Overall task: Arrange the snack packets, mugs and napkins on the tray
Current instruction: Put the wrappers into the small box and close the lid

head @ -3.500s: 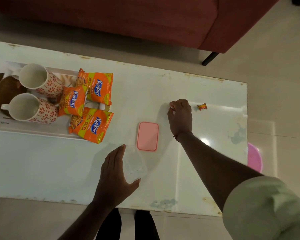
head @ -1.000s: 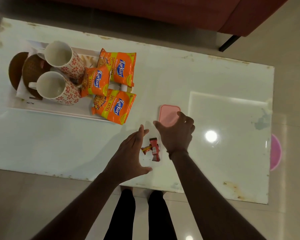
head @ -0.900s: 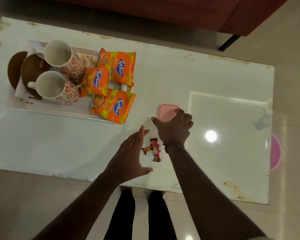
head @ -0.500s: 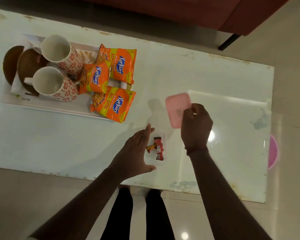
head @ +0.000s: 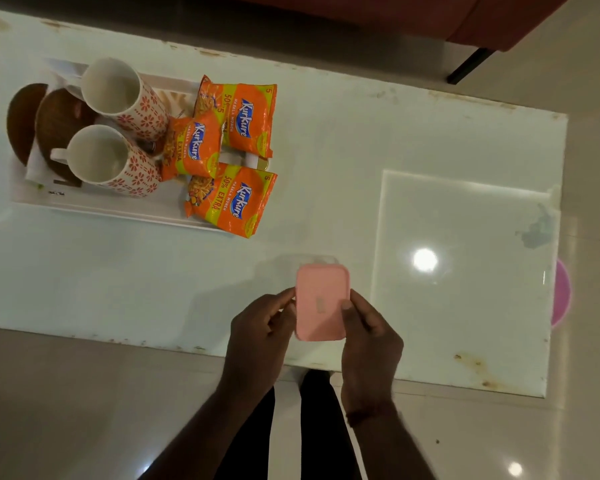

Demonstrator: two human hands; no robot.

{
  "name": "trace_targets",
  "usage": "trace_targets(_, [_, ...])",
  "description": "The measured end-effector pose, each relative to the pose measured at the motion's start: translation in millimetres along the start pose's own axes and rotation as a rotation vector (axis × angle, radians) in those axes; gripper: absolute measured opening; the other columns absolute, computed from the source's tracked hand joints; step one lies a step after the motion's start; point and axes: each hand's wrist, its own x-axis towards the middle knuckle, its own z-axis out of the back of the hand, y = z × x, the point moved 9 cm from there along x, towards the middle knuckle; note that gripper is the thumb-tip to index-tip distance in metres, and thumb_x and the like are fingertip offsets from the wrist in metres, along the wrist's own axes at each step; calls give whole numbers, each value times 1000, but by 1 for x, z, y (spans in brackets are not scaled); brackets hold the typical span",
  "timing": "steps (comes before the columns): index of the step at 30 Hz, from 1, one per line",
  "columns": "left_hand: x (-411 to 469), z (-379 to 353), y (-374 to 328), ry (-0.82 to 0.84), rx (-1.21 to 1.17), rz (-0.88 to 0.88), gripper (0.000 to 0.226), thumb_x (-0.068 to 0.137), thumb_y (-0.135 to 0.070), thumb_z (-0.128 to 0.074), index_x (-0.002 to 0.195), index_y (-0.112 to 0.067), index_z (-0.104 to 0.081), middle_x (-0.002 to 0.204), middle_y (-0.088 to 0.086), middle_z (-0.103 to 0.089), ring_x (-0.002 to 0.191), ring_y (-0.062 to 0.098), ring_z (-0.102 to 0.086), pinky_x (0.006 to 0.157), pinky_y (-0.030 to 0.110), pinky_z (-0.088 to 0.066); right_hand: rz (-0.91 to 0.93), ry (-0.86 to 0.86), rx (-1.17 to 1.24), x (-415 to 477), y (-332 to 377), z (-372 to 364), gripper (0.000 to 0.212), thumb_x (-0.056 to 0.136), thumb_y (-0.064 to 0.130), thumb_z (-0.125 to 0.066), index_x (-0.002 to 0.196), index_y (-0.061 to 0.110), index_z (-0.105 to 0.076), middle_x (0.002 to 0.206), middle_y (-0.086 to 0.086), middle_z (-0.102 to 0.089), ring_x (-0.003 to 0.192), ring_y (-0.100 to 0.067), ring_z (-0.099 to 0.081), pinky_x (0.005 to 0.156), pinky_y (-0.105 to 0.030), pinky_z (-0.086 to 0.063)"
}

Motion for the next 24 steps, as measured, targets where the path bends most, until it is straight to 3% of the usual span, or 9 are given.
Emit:
trace_targets(3, [1,6,4,-52,2,24,29,92,-17,-56,118,-18,-69,92,-8,-72,80,6,-69,74,32,-58,35,-48,-62,6,2,-4,19,88,24,-71,98,38,-76,98,17,-75,97,1,-68,87,-31,-57])
trace_targets(6, [6,5,-3,-77,57,-13,31,91,-25,-59,118,-14,-70,96,-5,-73,78,-3,-65,72,8,-51,40,-85,-78,13,3,-9,17,88,24,-69,100,33,-77,97,17,-75,93,2,-68,82,-25,-56])
trace_targets(8, [10,2,-5,-87,115,-16,30,89,-23,-65,117,-13,-70,98,-2,-74,74,-5,-63,69,-1,-45,59,-97,-104,16,5,-12,17,88,24,-68,99,34,-77,96,18,-72,90,6,-65,78,-20,-53])
trace_targets(12, [17,0,0,-92,171,35,30,89,-21,-66,117,-12,-70,104,3,-74,78,4,-64,70,1,-45,58,-133,-126,20,2,-15,17,87,21,-69,97,32,-76,95,23,-65,86,16,-60,70,-6,-46])
trace_targets(14, [17,-1,2,-99,157,60,29,89,-21,-66,116,-11,-70,107,5,-74,81,7,-67,74,11,-50,47,-141,-144,21,-1,-16,18,87,20,-68,100,28,-78,97,19,-69,88,7,-65,67,-1,-44])
trace_targets(16, [18,-3,3,-92,159,75,29,89,-21,-66,116,-12,-70,107,4,-74,82,8,-68,76,14,-52,47,-142,-161,21,-3,-15,20,88,20,-67,103,26,-78,101,12,-73,91,-2,-67,71,-5,-46])
trace_targets(21, [18,-6,15,-44,123,206,29,88,-28,-67,115,-18,-71,110,-4,-74,78,-5,-62,69,-4,-38,-1,-107,-159,25,-8,-10,20,88,22,-68,106,24,-77,105,10,-76,98,-7,-68,85,-23,-53])
trace_targets(24, [17,-7,20,-37,87,267,28,87,-27,-68,113,-18,-72,108,-5,-74,81,-4,-63,73,0,-40,-51,-53,-131,28,-13,-8,18,86,21,-71,103,24,-78,101,13,-76,98,-7,-69,93,-33,-56])
